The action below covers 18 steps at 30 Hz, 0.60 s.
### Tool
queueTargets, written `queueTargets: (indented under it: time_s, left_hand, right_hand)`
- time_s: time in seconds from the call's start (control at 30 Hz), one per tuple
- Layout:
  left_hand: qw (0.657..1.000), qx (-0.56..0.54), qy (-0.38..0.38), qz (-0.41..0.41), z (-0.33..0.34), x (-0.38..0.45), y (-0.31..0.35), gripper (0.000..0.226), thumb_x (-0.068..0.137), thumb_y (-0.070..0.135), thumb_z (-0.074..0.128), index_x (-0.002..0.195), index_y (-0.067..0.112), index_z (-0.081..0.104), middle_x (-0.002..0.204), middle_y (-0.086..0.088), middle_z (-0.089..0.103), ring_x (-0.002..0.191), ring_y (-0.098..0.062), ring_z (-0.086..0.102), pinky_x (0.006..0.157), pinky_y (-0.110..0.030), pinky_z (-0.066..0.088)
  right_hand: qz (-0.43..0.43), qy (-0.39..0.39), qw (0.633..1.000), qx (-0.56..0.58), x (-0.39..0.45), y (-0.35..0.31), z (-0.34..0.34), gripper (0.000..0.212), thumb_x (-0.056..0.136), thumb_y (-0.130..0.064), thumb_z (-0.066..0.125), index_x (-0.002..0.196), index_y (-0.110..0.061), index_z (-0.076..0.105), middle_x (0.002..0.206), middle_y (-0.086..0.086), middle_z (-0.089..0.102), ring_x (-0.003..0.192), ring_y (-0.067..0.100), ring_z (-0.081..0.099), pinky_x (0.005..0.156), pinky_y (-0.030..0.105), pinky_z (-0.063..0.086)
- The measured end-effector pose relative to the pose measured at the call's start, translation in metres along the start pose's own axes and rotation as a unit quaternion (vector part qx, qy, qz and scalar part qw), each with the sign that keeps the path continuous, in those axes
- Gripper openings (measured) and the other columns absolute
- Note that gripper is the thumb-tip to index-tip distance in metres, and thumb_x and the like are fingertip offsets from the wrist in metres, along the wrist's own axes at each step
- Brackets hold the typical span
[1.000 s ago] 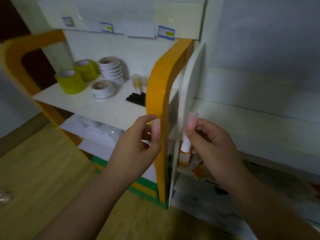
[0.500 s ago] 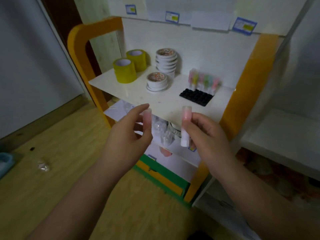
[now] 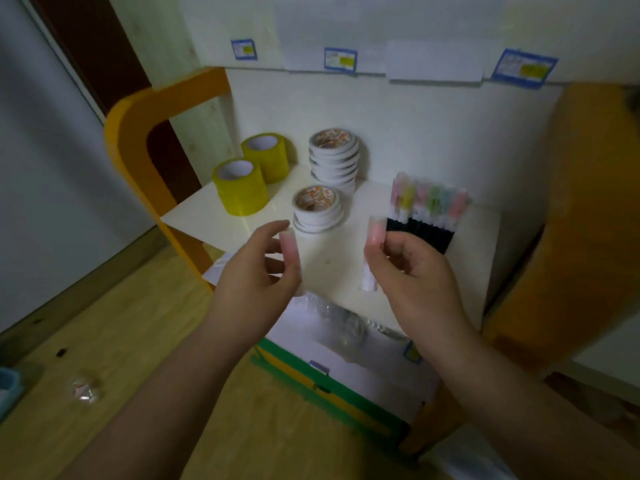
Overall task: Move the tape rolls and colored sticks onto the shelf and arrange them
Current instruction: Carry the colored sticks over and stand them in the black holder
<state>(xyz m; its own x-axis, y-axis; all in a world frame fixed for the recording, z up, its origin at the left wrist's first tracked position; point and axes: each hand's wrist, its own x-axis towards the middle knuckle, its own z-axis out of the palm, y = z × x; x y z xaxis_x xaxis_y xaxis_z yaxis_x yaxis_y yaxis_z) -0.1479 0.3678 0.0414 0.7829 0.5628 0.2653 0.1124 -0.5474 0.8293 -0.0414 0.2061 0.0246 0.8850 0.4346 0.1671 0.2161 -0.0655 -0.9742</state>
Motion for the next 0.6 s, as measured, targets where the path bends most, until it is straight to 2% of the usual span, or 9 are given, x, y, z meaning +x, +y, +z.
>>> queueTargets:
  time_s: [0.17,0.3,0.37,0.43,0.5,0.6]
  left_hand:
    - [0.999,-0.005,-0.021,0.041,0.013,0.057,0.0,0.034,0.097,0.015,0.06,0.121,0.036,0.049,0.085,0.027,0.065,0.07,0.004,0.068,0.06,-0.006,0.044]
    - [0.994,0.003,-0.083,0.076,0.032,0.098,-0.011,0.031,0.096,0.018,0.062,0.121,0.033,0.053,0.096,0.012,0.069,0.08,-0.003,0.07,0.072,-0.016,0.052]
    - [0.988,0.023,-0.107,0.112,0.045,0.122,-0.013,0.034,0.094,0.019,0.063,0.12,0.039,0.053,0.099,0.012,0.068,0.084,0.003,0.067,0.072,-0.01,0.049]
    - [0.98,0.029,-0.126,0.153,0.06,0.146,-0.009,0.035,0.093,0.02,0.064,0.119,0.042,0.055,0.091,0.02,0.067,0.083,0.01,0.063,0.071,-0.005,0.043]
    - [0.97,0.027,-0.153,0.185,0.079,0.166,-0.004,0.035,0.093,0.02,0.065,0.123,0.035,0.058,0.088,0.025,0.062,0.083,0.015,0.059,0.071,-0.002,0.039]
    - [0.945,0.006,-0.197,0.262,0.112,0.195,0.004,0.038,0.091,0.014,0.067,0.128,0.022,0.059,0.094,0.021,0.06,0.086,0.011,0.058,0.076,-0.003,0.042]
  right_hand:
    - [0.04,0.108,0.993,0.018,0.03,0.014,0.003,0.026,0.098,-0.043,0.059,0.083,-0.023,0.066,0.072,-0.008,0.065,0.065,0.003,0.057,0.063,0.024,0.044]
    - [0.056,0.18,0.982,0.03,0.038,0.021,0.002,0.006,0.092,-0.03,0.069,0.089,-0.025,0.068,0.082,-0.008,0.07,0.076,0.01,0.065,0.069,0.03,0.054]
    - [0.057,0.206,0.977,0.009,0.042,0.027,0.003,0.005,0.092,-0.029,0.069,0.09,-0.025,0.066,0.083,-0.006,0.068,0.075,0.011,0.063,0.066,0.03,0.056]
    - [0.049,0.231,0.971,-0.025,0.045,0.032,0.003,0.01,0.093,-0.03,0.068,0.086,-0.023,0.063,0.08,-0.002,0.063,0.071,0.013,0.06,0.062,0.029,0.053]
    - [0.046,0.252,0.966,-0.042,0.049,0.035,0.002,0.011,0.094,-0.033,0.066,0.086,-0.025,0.063,0.08,-0.004,0.063,0.072,0.012,0.06,0.06,0.023,0.05]
    - [0.041,0.284,0.956,-0.063,0.052,0.037,-0.001,0.008,0.091,-0.037,0.066,0.091,-0.029,0.064,0.081,-0.015,0.063,0.077,0.007,0.061,0.064,0.015,0.047]
